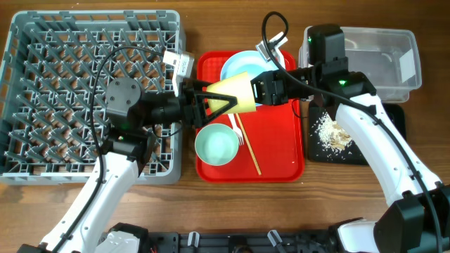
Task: Sort waste into correct bins and load items into the dishwasher rack
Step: 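Hand the yellow cup from the right gripper to the left gripper, then place the yellow cup into the dish rack with the left gripper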
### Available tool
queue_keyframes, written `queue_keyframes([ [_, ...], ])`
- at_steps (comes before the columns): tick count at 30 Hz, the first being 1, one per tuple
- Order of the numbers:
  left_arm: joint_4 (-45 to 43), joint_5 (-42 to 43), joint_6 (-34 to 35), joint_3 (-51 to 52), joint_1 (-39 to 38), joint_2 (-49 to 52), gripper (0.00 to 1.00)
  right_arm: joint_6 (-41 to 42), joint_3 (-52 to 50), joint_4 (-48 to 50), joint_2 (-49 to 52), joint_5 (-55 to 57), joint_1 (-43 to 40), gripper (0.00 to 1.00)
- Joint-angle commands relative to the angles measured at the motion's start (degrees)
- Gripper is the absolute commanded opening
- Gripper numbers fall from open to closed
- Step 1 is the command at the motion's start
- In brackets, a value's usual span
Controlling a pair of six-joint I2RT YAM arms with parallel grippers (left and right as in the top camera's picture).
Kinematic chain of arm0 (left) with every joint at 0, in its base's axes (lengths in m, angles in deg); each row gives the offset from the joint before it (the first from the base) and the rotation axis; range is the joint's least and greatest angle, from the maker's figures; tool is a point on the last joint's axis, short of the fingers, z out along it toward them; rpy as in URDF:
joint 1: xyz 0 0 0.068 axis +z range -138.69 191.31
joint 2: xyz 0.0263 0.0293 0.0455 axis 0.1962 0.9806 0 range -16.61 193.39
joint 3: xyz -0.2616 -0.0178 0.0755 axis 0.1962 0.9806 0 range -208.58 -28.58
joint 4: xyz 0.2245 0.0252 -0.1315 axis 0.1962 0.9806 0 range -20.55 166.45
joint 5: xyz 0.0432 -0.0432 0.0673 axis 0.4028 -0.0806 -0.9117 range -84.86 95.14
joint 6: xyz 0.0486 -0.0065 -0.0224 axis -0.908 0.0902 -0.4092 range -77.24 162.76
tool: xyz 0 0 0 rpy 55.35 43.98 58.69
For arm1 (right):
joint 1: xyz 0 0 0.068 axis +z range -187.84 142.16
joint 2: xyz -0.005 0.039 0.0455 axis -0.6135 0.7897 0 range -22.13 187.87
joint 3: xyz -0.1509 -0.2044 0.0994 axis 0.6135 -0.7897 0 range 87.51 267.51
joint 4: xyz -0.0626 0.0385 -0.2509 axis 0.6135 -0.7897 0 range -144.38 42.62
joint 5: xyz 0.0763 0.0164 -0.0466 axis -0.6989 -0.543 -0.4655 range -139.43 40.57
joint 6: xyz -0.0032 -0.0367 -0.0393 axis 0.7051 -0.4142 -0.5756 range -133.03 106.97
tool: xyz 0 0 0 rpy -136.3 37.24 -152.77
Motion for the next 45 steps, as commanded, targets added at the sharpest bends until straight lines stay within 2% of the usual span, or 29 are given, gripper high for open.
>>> queue_keyframes([
  [1,-0.3,0.2,-0.4,-0.5,-0.2,0.3,0.60,0.0,0.7,0.3,0.7,-1.2,0.2,0.04],
  [4,-0.2,0.2,-2.7,-0.5,-0.2,0.3,0.56,0.0,0.7,0.3,0.7,-1.2,0.2,0.04],
  [9,-0.1,0.2,-3.2,-0.5,0.2,0.3,0.56,0.0,0.7,0.2,0.7,-1.2,0.2,0.05],
  [14,1.0,0.2,-3.4,-0.5,1.6,0.3,0.50,0.0,0.7,0.1,0.7,-1.1,0.2,0.11],
  [17,4.2,0.2,-6.4,-0.5,2.4,0.3,0.42,0.0,0.7,0.1,0.7,-0.3,0.1,0.14],
  [21,9.1,0.2,-10.0,-0.5,3.8,0.3,0.39,0.0,0.7,0.0,0.7,2.9,-0.3,0.15],
  [25,12.5,0.2,-12.2,-0.5,6.3,0.3,0.22,0.0,0.7,-1.0,0.7,10.1,-1.0,0.17],
  [27,13.5,0.2,-12.5,-0.5,8.0,0.3,0.22,-0.1,0.7,-3.7,0.7,18.8,-1.7,0.20],
  [29,15.5,0.2,-16.1,-0.5,9.8,0.3,0.20,-0.2,0.7,-7.0,0.7,27.5,-2.5,0.21],
  [31,19.9,-2.0,-19.3,-0.5,11.4,0.3,0.17,-0.7,0.7,-10.1,0.7,32.4,-3.3,0.21],
  [34,30.2,-10.1,-25.8,-0.5,14.2,0.3,0.13,-3.7,0.7,-14.1,0.4,35.3,-4.1,0.22],
  [37,39.3,-18.8,-27.9,-1.0,17.0,-0.5,0.05,-6.6,1.0,-19.5,-0.9,41.9,-4.8,0.22],
  [42,57.4,-27.3,-30.8,-7.5,22.9,-3.1,0.04,-10.5,4.8,-29.3,-3.8,54.4,-5.5,0.23],
  [45,69.5,-37.8,-31.9,-14.0,25.6,-4.0,0.04,-11.6,7.3,-33.4,-4.9,59.5,-5.5,0.25],
])
